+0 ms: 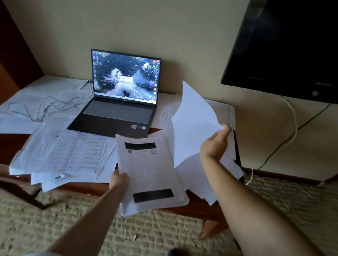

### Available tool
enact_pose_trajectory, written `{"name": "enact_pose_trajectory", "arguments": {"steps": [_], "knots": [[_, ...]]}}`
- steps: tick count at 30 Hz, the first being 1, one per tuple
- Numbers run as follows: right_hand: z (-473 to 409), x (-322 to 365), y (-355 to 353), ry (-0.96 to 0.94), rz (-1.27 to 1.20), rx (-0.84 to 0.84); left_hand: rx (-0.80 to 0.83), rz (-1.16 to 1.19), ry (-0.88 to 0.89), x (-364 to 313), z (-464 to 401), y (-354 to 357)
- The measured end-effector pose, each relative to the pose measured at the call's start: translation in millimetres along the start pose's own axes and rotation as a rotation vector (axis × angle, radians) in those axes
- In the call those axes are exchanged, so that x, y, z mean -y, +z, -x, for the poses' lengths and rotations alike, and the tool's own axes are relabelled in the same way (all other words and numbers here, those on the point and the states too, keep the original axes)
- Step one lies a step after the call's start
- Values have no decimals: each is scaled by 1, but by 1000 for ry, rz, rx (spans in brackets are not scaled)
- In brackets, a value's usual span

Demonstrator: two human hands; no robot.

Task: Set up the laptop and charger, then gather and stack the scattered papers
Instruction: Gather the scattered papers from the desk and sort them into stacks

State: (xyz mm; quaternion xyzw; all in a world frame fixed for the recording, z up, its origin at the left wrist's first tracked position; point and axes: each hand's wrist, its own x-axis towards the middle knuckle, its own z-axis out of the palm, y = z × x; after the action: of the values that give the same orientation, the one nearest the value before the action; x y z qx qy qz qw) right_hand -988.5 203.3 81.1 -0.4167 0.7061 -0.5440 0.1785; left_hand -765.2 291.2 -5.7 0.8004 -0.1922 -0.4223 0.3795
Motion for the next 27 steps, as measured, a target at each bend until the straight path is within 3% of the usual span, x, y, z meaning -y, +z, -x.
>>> {"name": "enact_pose_trajectory", "arguments": {"steps": [3, 5, 8, 12, 16, 20, 23, 27], "knots": [[9, 13, -12, 291, -202, -113, 71, -5, -3, -1, 13, 1], [25, 7, -15, 454, -235, -67, 132, -9, 1, -2, 21, 3], [58, -14, -13, 544, -182, 56, 216, 21, -35, 2, 23, 7], [95, -45, -11, 539, -26, 179, 278, 242, -172, 16, 18, 11], [109, -73, -12, 525, 215, 468, 401, 364, -315, 27, 2, 14], [97, -93, -15, 463, 528, 710, 287, 98, -106, 30, -8, 17], [79, -97, -9, 278, 676, 653, 170, -42, 38, 24, -5, 21], [40, -101, 2, 215, 657, 581, 103, -35, 124, 20, 4, 22]]}}
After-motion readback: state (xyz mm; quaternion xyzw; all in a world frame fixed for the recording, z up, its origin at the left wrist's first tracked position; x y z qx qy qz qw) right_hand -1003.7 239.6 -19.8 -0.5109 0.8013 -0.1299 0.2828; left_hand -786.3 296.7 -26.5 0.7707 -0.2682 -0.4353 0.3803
